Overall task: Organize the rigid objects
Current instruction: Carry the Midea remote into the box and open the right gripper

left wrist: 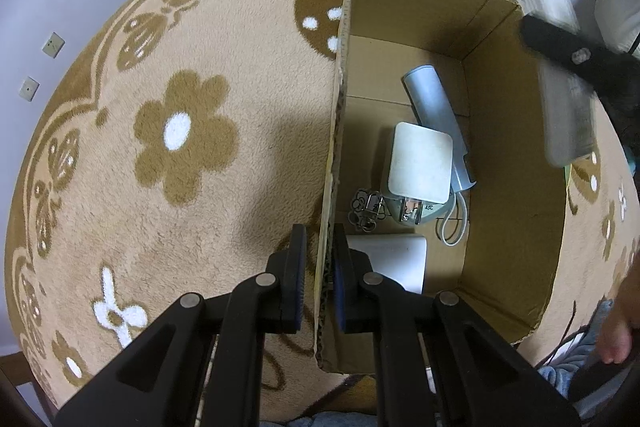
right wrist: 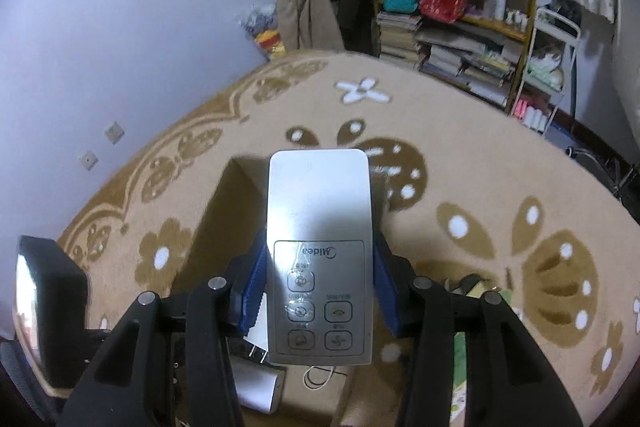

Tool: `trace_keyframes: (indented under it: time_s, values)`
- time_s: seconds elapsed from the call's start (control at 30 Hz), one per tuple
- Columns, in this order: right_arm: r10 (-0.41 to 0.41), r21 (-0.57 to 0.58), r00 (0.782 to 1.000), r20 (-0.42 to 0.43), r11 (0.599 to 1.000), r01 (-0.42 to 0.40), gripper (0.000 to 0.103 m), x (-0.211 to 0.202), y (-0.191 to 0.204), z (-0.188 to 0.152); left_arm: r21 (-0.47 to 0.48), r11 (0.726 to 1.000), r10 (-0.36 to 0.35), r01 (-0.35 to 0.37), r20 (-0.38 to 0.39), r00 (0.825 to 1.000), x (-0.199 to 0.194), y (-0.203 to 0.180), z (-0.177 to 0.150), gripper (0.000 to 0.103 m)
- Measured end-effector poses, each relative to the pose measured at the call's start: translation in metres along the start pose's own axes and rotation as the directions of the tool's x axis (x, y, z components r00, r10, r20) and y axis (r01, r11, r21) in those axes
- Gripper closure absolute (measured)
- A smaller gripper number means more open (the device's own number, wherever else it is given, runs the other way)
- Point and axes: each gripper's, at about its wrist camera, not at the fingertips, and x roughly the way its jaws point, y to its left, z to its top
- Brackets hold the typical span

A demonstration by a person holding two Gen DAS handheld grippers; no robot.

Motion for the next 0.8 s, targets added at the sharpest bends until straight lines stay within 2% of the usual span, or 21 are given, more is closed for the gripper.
trace_keyframes:
  time_s: [0.2, 0.33, 0.53, 0.63, 0.8]
  values:
    - [-0.035, -0.114, 0.995, -0.091, 0.993, 0.024, 0.052, 0.028, 0.021, -0.011, 0.005, 1.000, 0.004, -0.004, 0.002, 1.000, 0.000, -0.001, 0.000, 0.092]
    - [-0.006, -0.109, 0.993, -0.114, 0.994, -0.007, 0.051, 0.036, 0.024, -0.014, 0.001, 1.000, -0.002, 0.002, 0.000, 1.000, 0.000, 0.000, 0.000, 0.092]
    - [-0.010, -0.118, 0.989, -0.150, 0.993, -0.008, 0.051, 0.046, 0.027, -0.021, 0.000, 1.000, -0.007, 0.007, 0.000, 1.000, 0.000, 0.001, 0.000, 0.091]
    - [-0.048, -0.161, 0.987, -0.152, 0.987, 0.023, 0.051, 0.047, 0.032, -0.026, -0.001, 1.000, -0.011, 0.011, -0.002, 1.000, 0.000, 0.001, 0.000, 0.091]
    - [-0.032, -0.158, 0.987, -0.157, 0.987, 0.007, 0.051, 0.045, 0.031, -0.027, -0.002, 1.000, -0.016, 0.016, -0.002, 1.000, 0.000, 0.002, 0.000, 0.091]
